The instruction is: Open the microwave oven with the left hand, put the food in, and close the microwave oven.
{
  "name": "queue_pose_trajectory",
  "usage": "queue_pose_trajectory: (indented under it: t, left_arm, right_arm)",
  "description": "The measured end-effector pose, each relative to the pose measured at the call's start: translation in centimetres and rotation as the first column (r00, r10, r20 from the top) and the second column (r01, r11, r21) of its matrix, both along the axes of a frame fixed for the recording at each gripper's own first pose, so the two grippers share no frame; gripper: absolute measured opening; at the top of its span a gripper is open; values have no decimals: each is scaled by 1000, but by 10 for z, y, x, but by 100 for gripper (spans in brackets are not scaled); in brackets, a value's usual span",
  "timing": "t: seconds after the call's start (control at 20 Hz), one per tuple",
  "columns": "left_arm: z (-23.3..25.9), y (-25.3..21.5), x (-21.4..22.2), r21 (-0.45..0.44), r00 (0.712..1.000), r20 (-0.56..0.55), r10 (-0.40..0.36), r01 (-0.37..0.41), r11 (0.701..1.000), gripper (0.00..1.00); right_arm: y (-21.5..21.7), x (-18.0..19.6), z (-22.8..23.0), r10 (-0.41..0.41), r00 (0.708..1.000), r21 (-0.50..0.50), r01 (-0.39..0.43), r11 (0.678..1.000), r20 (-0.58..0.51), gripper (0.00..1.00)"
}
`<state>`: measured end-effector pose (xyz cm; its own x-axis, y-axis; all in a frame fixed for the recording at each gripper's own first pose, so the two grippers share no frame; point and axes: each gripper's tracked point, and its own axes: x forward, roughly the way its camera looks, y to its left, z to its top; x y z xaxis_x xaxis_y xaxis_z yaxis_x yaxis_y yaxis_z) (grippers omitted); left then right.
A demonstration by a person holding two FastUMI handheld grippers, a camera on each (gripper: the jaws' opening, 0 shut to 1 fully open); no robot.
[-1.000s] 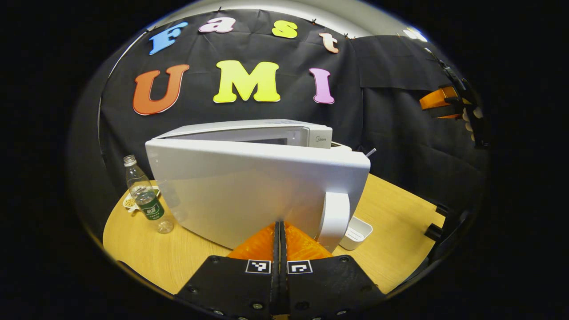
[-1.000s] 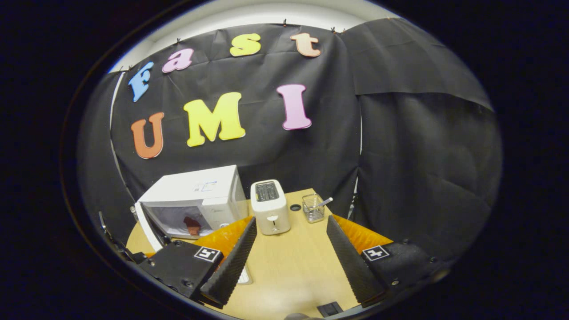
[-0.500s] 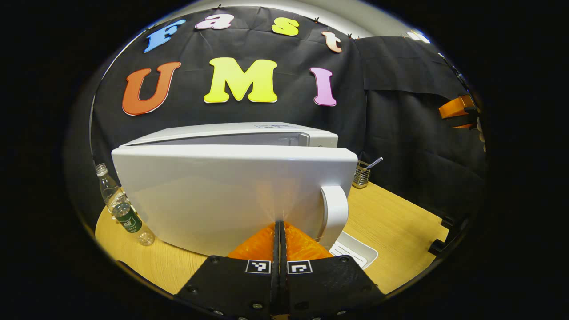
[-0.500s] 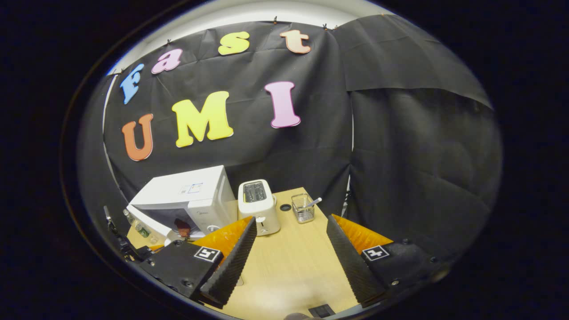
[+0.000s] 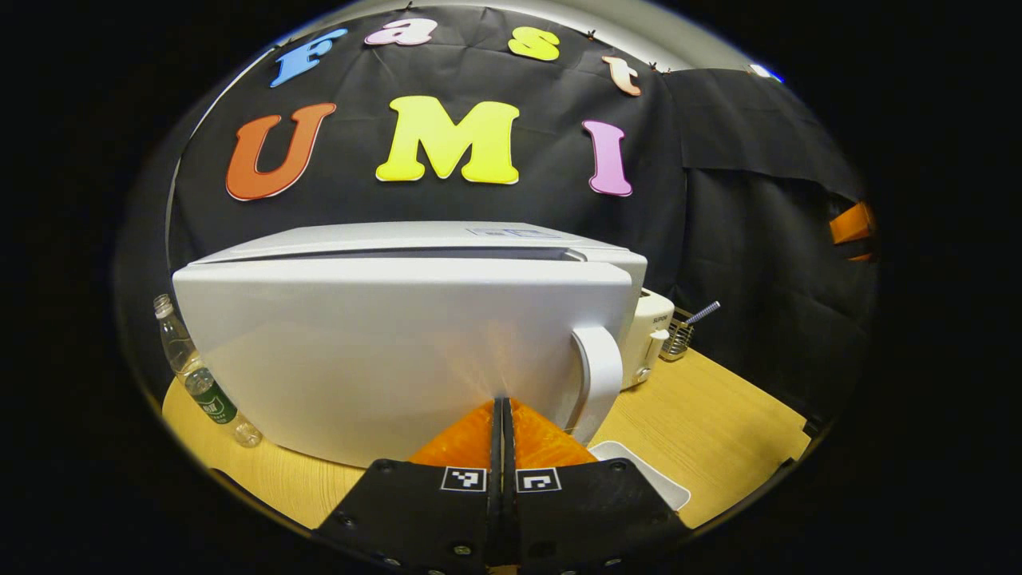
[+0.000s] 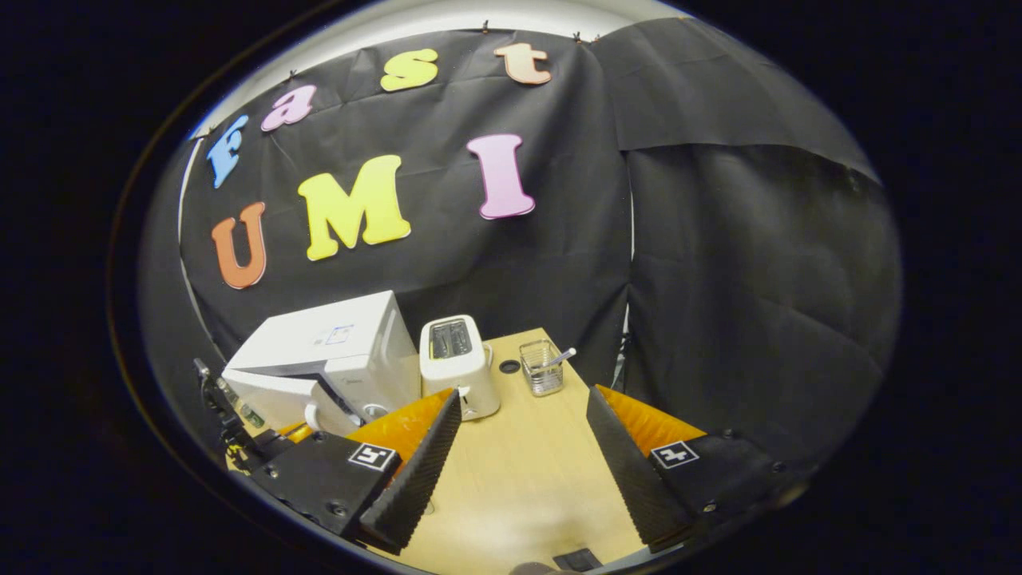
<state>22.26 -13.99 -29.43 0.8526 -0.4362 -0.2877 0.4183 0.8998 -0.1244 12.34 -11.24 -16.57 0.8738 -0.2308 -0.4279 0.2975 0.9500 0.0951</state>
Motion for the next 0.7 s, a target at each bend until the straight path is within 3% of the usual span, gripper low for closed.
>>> queue_pose_trajectory:
  t: [0.3,0.7]
  left_arm:
    - [6,-7,25,-31,998,2,59,-59,998,0]
    - [5,-8,26,-24,998,12,68,-68,997,0]
  right_arm:
    - [1,13,-4,30,999,1,-30,1000,-16,100]
    - [1,25,-9,46,999,14,-46,999,-24,100]
